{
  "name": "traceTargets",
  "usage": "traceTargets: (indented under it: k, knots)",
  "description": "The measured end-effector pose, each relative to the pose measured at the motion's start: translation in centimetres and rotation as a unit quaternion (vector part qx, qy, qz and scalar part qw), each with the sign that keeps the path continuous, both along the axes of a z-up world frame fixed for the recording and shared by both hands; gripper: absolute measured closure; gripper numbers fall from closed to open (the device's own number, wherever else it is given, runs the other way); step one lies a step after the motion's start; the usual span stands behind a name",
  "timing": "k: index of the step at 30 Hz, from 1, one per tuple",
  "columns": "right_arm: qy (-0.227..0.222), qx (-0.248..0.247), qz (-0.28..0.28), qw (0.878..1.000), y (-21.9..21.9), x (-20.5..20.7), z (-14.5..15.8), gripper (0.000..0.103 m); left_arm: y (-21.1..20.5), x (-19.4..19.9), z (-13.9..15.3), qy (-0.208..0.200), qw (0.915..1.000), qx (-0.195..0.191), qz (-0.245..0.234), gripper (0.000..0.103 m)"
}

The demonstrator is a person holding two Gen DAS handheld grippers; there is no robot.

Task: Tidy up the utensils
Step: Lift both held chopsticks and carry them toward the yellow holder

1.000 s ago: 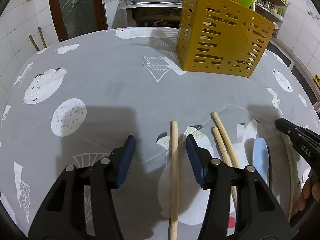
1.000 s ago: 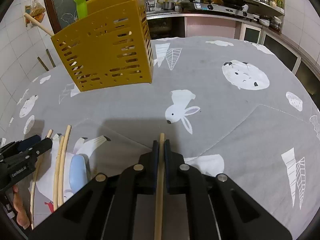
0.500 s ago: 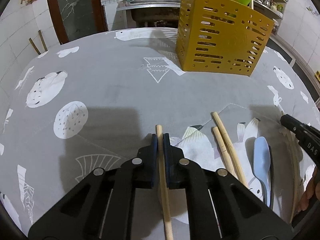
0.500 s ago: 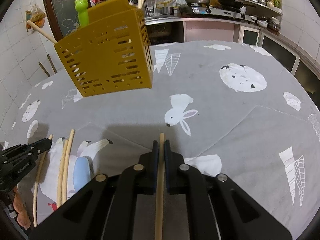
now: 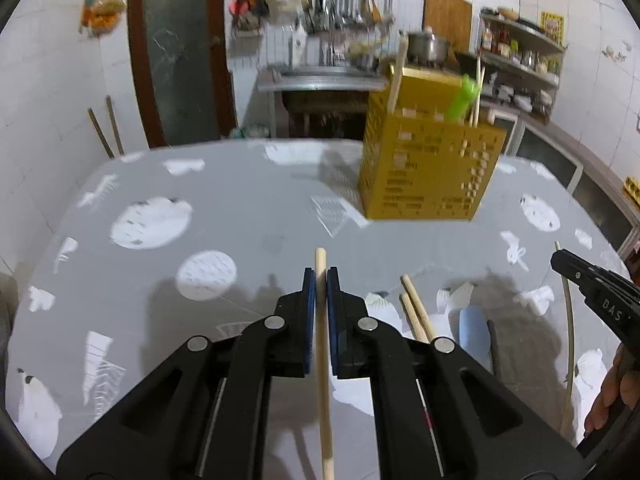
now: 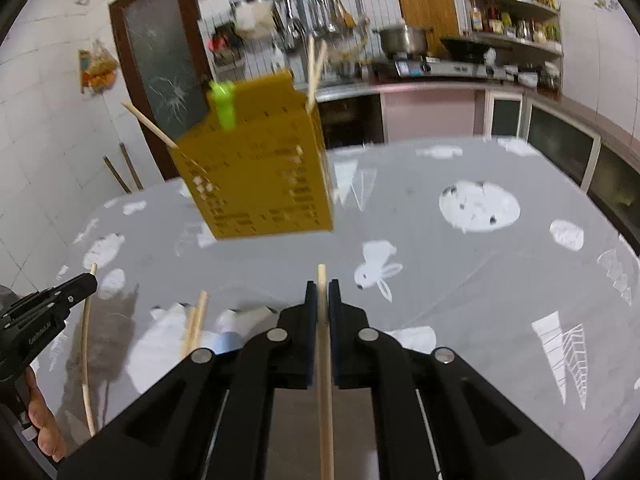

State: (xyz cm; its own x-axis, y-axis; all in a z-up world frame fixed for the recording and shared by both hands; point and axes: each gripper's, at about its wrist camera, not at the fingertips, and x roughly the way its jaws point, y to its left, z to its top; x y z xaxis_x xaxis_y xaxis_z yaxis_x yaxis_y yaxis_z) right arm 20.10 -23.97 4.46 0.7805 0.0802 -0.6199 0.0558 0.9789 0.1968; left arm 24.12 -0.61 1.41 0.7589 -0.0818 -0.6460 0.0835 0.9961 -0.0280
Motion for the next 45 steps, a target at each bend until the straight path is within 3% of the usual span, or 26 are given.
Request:
traceTargets:
  k: [10,23,33,45]
  knots:
    - [-0.093,0.011,0.007,0.996,-0.1,-4.4,3.6,0.097,0.6,-5.8,3.5,-0.093,0.9956,0.011,0.004,0.098]
    - [-0.177,-0.025,0.013,0.984,1.1,-9.4,4.9,0.097,1.4,-9.7,4.1,-0.142,0.9899,0.002,0.009,0.098]
    - [-0.211,-0.035,0.019,0.977,1.7,-11.4,5.3,0.097,1.2,-11.9,5.2,-0.182,0.9833,-0.003,0.003,0.098]
    - [-0.258,-0.013,0.020,0.966,1.2,-12.5,7.3,0.097,0.9,-12.0,7.2,-0.207,0.9782,-0.021,-0.005,0.098]
